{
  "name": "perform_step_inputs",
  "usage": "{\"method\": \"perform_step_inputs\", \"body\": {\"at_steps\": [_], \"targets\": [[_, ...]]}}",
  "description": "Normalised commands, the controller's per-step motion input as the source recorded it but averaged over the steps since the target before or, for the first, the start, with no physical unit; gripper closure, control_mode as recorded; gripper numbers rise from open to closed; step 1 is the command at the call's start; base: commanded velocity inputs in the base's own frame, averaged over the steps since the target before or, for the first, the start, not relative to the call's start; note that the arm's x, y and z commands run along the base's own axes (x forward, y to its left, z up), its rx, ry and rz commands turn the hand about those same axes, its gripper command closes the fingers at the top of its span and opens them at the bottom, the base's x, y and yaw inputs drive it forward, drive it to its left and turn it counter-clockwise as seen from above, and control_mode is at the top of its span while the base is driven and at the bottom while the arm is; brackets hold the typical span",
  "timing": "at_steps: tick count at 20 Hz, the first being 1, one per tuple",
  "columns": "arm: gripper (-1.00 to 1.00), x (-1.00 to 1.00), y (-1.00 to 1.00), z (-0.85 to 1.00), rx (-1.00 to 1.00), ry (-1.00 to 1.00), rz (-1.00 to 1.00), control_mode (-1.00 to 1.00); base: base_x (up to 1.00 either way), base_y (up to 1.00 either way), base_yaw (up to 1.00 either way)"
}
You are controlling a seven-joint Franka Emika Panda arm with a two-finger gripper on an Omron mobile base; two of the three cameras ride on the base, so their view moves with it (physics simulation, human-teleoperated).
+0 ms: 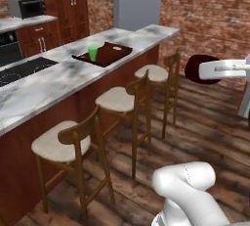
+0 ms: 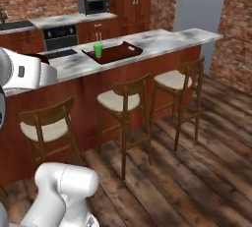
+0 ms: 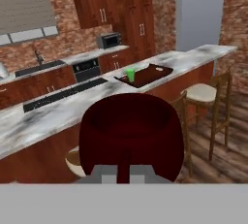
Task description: There is a tray on the dining counter. Grab the cup, mug, and pitcher and place them on the tray. The pitcher may be placed next to the tray if it cannot fit the tray.
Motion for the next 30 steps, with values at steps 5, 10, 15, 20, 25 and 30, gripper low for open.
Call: {"method": "perform_step_inputs", "body": {"at_steps": [5, 10, 15, 20, 25, 30], "targets": [[1.00, 0.00, 0.00, 0.00, 0.00, 0.00, 0.00, 1.00, 0.93, -0.53, 0.41], [1.00, 0.00, 0.00, 0.00, 0.00, 0.00, 0.00, 1.00, 0.78, -0.57, 0.48], [1.00, 0.00, 0.00, 0.00, 0.00, 0.00, 0.00, 1.00, 0.66, -0.59, 0.52], [1.00, 0.00, 0.00, 0.00, 0.00, 0.00, 0.00, 1.00, 0.53, -0.61, 0.52], [1.00, 0.00, 0.00, 0.00, 0.00, 0.00, 0.00, 1.00, 0.53, -0.69, 0.46], [1.00, 0.00, 0.00, 0.00, 0.00, 0.00, 0.00, 1.00, 0.52, -0.74, 0.28]]}}
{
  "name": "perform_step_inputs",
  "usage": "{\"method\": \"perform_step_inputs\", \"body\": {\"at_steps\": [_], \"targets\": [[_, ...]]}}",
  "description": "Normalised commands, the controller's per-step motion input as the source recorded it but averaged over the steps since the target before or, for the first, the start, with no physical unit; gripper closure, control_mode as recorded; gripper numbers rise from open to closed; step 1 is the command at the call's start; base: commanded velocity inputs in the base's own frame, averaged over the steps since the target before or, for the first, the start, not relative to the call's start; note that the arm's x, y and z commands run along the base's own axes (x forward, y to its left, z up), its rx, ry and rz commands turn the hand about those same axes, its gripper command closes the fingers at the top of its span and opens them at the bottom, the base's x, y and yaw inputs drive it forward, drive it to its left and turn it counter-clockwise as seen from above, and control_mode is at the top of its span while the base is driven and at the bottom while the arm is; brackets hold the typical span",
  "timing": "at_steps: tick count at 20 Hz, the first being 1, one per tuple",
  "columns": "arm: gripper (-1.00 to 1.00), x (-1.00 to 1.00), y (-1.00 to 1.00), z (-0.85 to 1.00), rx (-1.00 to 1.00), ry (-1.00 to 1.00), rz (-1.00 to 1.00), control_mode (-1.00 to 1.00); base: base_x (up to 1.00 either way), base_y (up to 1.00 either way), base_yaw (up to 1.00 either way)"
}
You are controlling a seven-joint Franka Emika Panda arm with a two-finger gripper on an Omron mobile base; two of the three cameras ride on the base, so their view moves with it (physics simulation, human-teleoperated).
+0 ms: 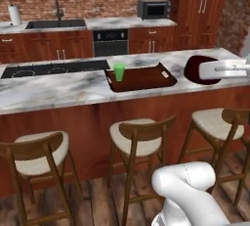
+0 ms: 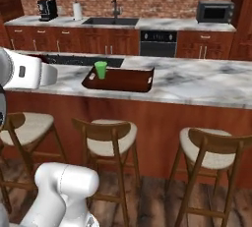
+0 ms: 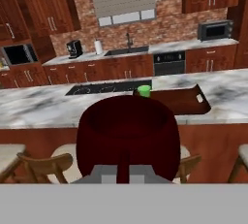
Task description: There is a tray on the dining counter. Grab the cup, mug, and pitcher and place them on the tray. The pitcher may be placed next to the tray if it cannot fit the tray.
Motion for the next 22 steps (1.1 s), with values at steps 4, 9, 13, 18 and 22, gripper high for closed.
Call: {"method": "perform_step_inputs", "body": {"at_steps": [4, 9, 13, 18, 22], "targets": [[1.00, 0.00, 0.00, 0.00, 0.00, 0.00, 0.00, 1.00, 0.51, -0.65, 0.19], [1.00, 0.00, 0.00, 0.00, 0.00, 0.00, 0.00, 1.00, 0.59, -0.44, 0.07], [1.00, 0.00, 0.00, 0.00, 0.00, 0.00, 0.00, 1.00, 0.92, -0.23, 0.00], [1.00, 0.00, 0.00, 0.00, 0.00, 0.00, 0.00, 1.00, 0.87, -0.12, 0.00], [1.00, 0.00, 0.00, 0.00, 0.00, 0.00, 0.00, 1.00, 0.62, -0.03, 0.00]]}}
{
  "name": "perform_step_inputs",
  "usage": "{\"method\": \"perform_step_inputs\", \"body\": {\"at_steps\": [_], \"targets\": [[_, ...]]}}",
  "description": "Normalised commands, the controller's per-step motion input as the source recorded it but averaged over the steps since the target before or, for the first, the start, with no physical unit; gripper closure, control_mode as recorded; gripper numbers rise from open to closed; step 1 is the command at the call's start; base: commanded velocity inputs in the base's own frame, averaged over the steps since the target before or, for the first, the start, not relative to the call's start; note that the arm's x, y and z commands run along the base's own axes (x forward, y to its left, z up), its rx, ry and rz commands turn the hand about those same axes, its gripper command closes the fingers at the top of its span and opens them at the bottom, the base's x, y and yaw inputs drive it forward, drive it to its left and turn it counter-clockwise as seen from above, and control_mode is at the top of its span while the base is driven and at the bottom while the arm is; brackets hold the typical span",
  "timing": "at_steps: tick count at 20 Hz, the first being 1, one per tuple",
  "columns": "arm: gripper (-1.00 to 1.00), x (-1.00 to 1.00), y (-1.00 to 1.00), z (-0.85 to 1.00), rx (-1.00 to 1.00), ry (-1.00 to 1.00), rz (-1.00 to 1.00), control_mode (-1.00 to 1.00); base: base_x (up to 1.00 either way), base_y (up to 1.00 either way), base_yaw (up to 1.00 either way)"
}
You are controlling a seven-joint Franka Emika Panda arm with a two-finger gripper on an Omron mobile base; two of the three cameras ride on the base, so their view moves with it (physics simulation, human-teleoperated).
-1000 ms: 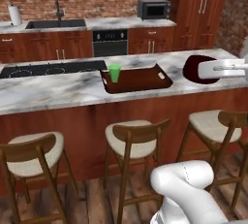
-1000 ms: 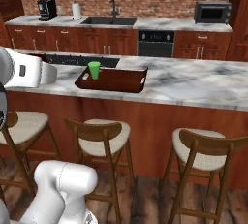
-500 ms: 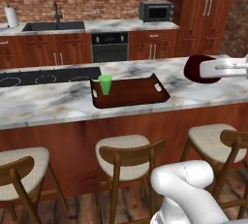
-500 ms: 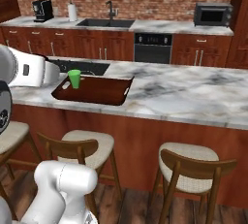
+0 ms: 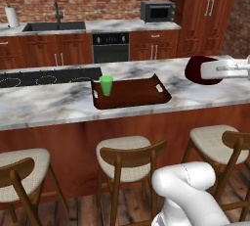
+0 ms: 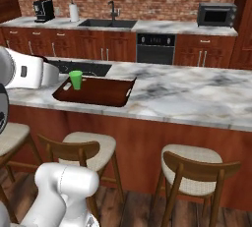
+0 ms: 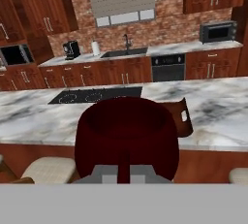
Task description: There is a tray on the dining counter. Grab the cup, mug, and pitcher and place them on the tray. The pitcher may be placed next to the tray if it cannot fit the tray.
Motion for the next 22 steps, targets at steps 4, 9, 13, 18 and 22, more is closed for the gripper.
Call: {"method": "perform_step_inputs", "body": {"at_steps": [4, 9, 13, 18, 22], "targets": [[1.00, 0.00, 0.00, 0.00, 0.00, 0.00, 0.00, -1.00, 0.00, 0.00, 0.00], [1.00, 0.34, -0.04, 0.00, 0.00, 0.02, 0.02, -1.00, 0.00, 0.00, 0.00], [1.00, 0.56, -0.04, -0.08, 0.00, 0.00, 0.23, -1.00, 0.00, 0.00, 0.00], [1.00, 0.56, -0.11, -0.34, 0.00, 0.00, 0.36, -1.00, 0.00, 0.00, 0.00], [1.00, 0.70, -0.08, -0.28, -0.02, 0.00, 0.30, -1.00, 0.00, 0.00, 0.00]]}}
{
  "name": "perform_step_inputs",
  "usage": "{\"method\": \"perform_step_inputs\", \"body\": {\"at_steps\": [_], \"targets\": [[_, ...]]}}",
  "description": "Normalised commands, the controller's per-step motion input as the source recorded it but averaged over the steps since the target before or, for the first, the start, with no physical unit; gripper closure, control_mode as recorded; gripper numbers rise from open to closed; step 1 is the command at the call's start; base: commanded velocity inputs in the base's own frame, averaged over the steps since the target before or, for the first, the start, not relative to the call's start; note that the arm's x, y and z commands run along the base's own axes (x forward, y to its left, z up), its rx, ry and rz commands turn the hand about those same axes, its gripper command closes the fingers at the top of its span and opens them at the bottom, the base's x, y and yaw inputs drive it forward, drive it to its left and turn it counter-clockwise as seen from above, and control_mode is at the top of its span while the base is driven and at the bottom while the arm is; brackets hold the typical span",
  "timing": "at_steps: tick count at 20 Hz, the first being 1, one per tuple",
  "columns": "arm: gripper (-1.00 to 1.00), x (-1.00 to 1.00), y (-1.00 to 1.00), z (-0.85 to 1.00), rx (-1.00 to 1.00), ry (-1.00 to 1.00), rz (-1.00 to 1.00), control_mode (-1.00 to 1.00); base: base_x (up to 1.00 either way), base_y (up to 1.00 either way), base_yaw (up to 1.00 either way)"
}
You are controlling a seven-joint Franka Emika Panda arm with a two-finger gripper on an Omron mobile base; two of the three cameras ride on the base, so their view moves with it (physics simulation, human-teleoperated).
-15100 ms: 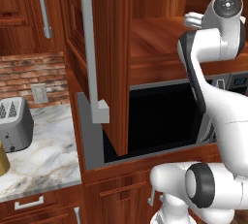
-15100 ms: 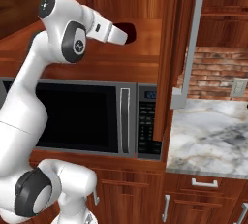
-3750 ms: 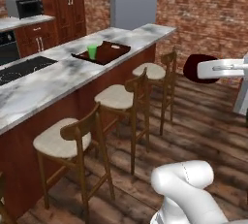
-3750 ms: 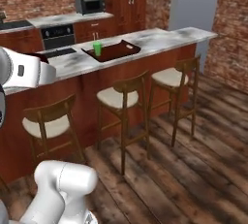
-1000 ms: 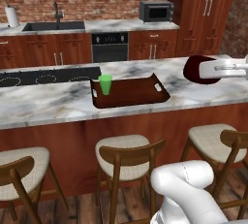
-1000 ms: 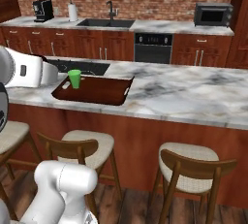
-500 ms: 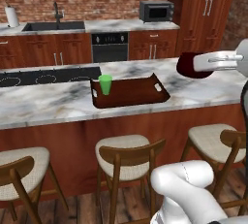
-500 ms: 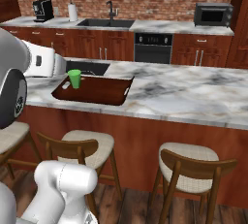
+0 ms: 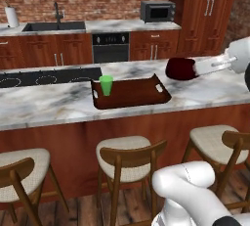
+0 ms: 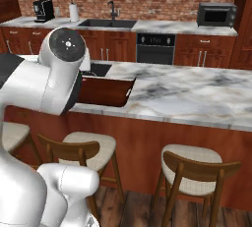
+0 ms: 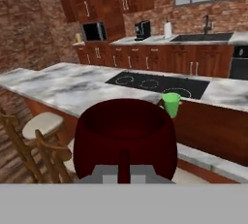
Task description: There is a tray on the dining counter. Grab the cup, mug, and pitcher and place them on the tray. The pitcher may be placed next to the tray if it cannot fit the tray.
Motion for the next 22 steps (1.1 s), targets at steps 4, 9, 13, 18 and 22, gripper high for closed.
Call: {"method": "perform_step_inputs", "body": {"at_steps": [4, 9, 13, 18, 22], "targets": [[1.00, 0.72, -0.12, -0.35, -0.04, 0.00, 0.28, -1.00, 0.00, 0.00, 0.00], [1.00, 0.66, -0.09, -0.41, -0.08, 0.00, 0.27, -1.00, 0.00, 0.00, 0.00], [1.00, 0.73, 0.00, -0.40, -0.09, 0.00, 0.20, -1.00, 0.00, 0.00, 0.00], [1.00, 0.79, 0.00, -0.26, -0.03, 0.00, 0.09, -1.00, 0.00, 0.00, 0.00], [1.00, 0.78, 0.02, -0.25, 0.00, 0.00, 0.05, -1.00, 0.00, 0.00, 0.00]]}}
